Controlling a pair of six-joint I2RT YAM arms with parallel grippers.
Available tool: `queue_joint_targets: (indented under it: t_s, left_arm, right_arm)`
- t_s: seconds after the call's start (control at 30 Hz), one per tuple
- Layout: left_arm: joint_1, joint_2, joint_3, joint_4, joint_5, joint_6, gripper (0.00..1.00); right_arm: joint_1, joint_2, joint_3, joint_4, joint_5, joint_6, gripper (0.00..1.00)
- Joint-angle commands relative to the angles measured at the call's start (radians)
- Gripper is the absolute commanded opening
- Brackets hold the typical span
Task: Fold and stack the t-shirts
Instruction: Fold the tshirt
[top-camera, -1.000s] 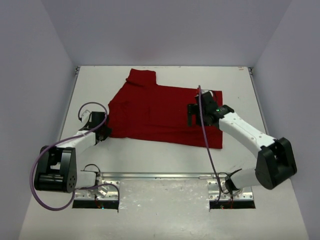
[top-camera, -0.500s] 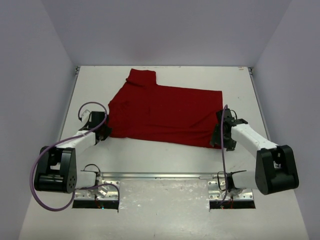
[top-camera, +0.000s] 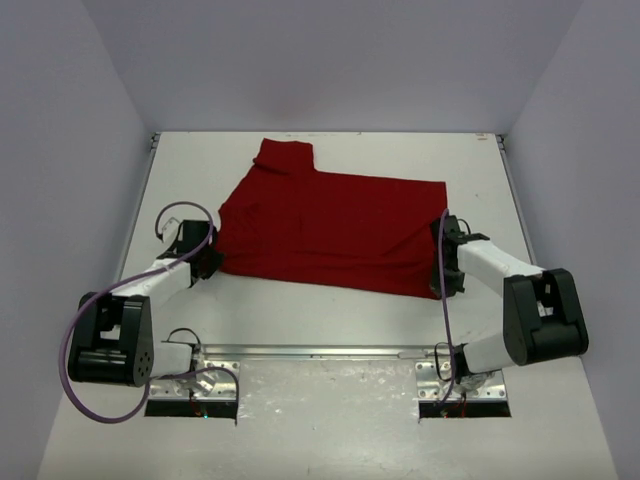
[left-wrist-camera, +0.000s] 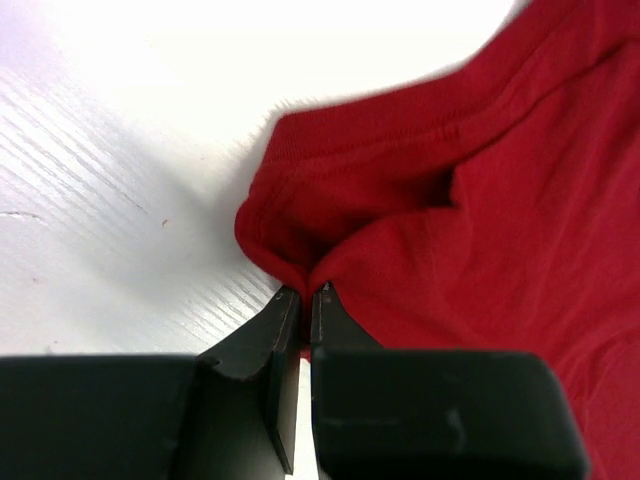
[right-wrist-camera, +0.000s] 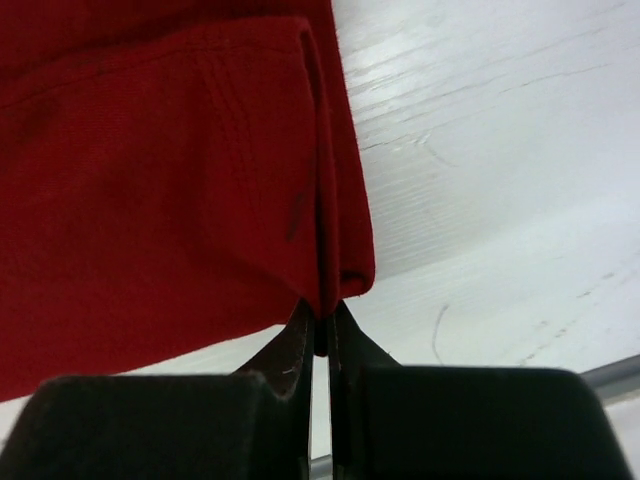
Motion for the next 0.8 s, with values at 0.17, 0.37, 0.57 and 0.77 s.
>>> queue_joint_targets:
  t_s: [0.17,0.37,0.57,0.77]
  left_arm:
    - [0.012,-0.079,0.009,-0.068,-0.12,-0.081,0.0]
    - [0.012,-0.111,-0.007,-0.065,-0.117,-0.086,0.06]
    - [0.012,-0.114,-0.031,-0.05,-0.105,-0.085,0.31]
    - [0.012,-0.164,0.006,-0.105,-0.129,-0.062,0.4]
  right_arm:
    - [-0.022,0.109,0.108,-0.135,0.141,-0.04,0.01]
    - [-0.039,0.144,0.131,-0.155,0.115,-0.056,0.02]
    - [-0.039,0.117,0.109,-0.106,-0.009,-0.093,0.14]
    - [-0.039,0.025,0.131,-0.108,-0.087,-0.097,0.43]
